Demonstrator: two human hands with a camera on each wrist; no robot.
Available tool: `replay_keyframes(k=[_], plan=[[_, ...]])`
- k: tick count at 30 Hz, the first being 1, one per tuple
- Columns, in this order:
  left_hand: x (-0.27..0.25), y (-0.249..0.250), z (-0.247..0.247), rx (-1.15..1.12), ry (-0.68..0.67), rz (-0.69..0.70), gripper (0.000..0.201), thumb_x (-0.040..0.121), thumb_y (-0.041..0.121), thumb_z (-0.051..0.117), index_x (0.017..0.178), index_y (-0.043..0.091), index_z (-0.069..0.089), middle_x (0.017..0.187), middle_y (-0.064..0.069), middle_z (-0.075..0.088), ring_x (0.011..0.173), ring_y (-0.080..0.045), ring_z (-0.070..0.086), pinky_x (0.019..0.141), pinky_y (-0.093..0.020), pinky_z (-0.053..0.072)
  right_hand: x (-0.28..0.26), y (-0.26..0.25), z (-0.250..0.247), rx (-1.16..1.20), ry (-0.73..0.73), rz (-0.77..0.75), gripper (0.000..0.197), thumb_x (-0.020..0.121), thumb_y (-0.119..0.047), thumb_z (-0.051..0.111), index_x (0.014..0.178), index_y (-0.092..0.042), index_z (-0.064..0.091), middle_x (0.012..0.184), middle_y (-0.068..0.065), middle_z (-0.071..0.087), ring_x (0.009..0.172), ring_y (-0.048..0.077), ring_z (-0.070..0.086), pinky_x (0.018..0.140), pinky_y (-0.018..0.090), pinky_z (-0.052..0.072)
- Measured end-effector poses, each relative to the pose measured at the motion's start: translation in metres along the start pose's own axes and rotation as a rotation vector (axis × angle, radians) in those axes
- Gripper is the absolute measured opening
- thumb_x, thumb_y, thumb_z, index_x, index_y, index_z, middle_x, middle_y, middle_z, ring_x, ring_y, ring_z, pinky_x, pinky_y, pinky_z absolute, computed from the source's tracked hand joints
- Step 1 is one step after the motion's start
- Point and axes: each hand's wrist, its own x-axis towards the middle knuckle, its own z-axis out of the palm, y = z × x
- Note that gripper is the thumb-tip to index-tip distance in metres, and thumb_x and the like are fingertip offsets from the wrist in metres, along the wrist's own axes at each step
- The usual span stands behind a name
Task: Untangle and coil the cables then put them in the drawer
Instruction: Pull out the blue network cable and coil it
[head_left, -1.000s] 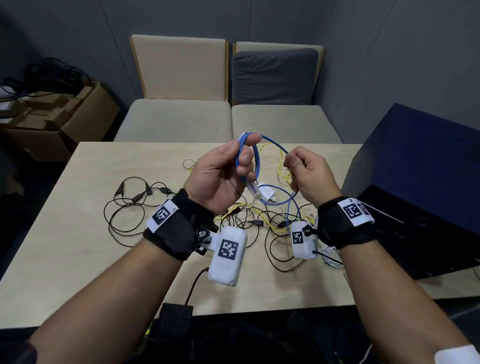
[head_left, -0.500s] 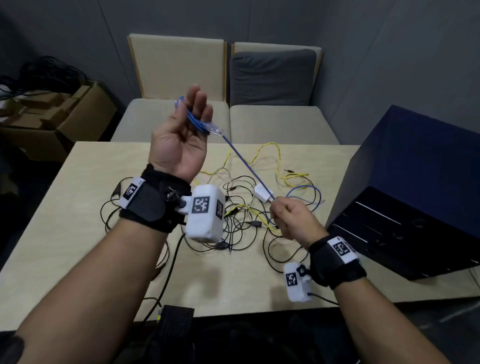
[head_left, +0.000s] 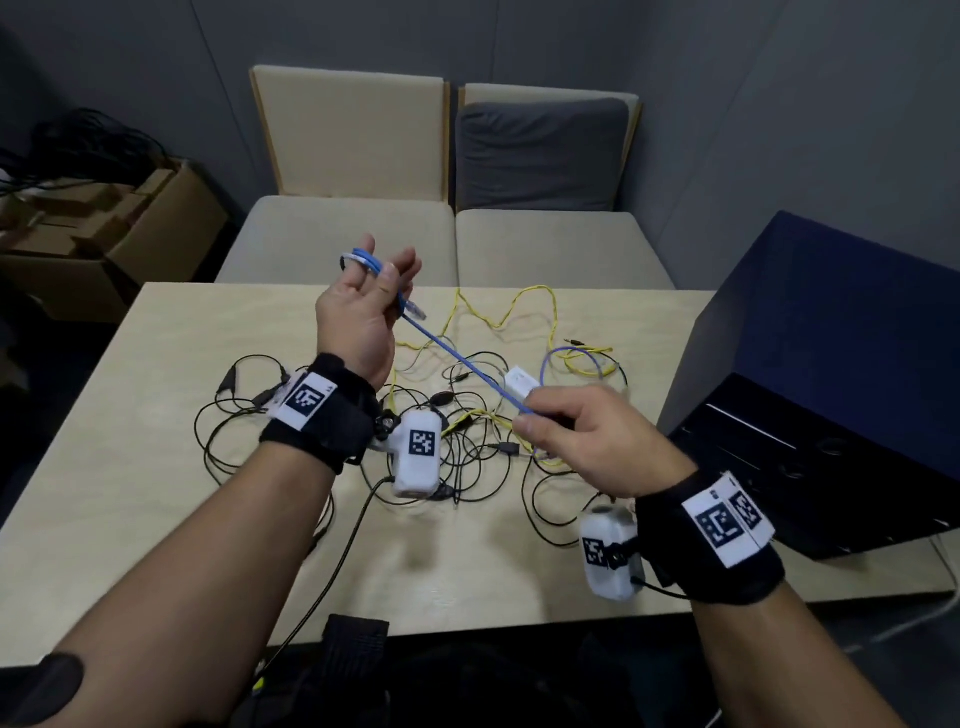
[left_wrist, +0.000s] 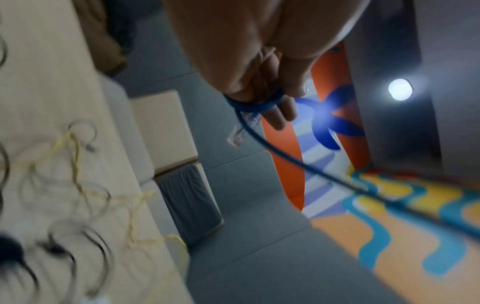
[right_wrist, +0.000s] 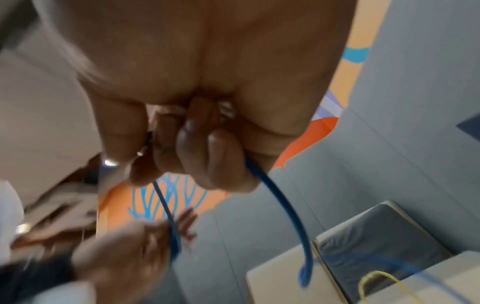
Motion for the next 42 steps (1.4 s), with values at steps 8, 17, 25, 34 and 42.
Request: replay_keyframes(k=[8, 17, 25, 34, 42], plan=[[-0.018, -0.010, -0.013, 0.597, -0.344, -0.109, 0.020, 0.096, 0.000, 0.045, 0.103, -0.004, 0.063, 0.100, -0.005, 0.072, 0.085, -0.009, 0.069, 0.080, -0.034, 0.052, 0.021, -0.026, -0.048, -0.108, 0.339, -0.115, 0.016, 0.084, -0.028, 0.065, 0.074, -0.016, 0.068, 0.056, -0.006, 0.055, 0.055, 0.008, 0.047, 0.054, 0.016, 0.034], [-0.058, 0.004, 0.012, 0.469, -0.826, -0.334, 0.038, 0.095, 0.028, 0.036, 0.100, 0.001, 0.063, 0.048, 0.002, 0.036, 0.046, -0.011, 0.037, 0.055, -0.028, 0.043, 0.061, -0.010, -0.082, -0.198, 0.536, -0.063, 0.018, 0.082, -0.032, 0.071, 0.071, -0.024, 0.060, 0.055, -0.006, 0.046, 0.054, 0.010, 0.039, 0.055, 0.027, 0.034], [-0.062, 0.013, 0.030, -0.051, -0.680, -0.368, 0.034, 0.096, 0.022, 0.030, 0.095, 0.000, 0.055, 0.044, 0.009, 0.037, 0.037, -0.006, 0.032, 0.054, -0.022, 0.046, 0.067, 0.034, -0.042, -0.189, 0.450, 0.148, 0.028, 0.095, -0.034, 0.055, 0.073, -0.017, 0.056, 0.060, 0.004, 0.047, 0.060, 0.016, 0.041, 0.055, 0.030, 0.031], [-0.051, 0.013, 0.032, -0.205, -0.596, -0.298, 0.065, 0.069, 0.020, 0.079, 0.121, -0.003, 0.049, 0.083, 0.000, 0.071, 0.074, -0.014, 0.068, 0.081, -0.029, 0.054, 0.046, 0.047, 0.008, -0.145, 0.333, 0.197, 0.028, 0.098, -0.029, 0.050, 0.077, -0.014, 0.058, 0.060, -0.008, 0.050, 0.060, 0.007, 0.046, 0.057, 0.027, 0.032], [-0.042, 0.013, 0.035, -0.147, -0.377, -0.207, 0.040, 0.089, 0.005, 0.049, 0.128, -0.002, 0.044, 0.086, -0.005, 0.074, 0.077, -0.016, 0.069, 0.080, -0.029, 0.054, 0.024, 0.046, 0.037, -0.099, 0.188, 0.210, 0.020, 0.096, -0.027, 0.052, 0.076, -0.028, 0.049, 0.063, -0.004, 0.051, 0.065, 0.015, 0.047, 0.062, 0.032, 0.035]])
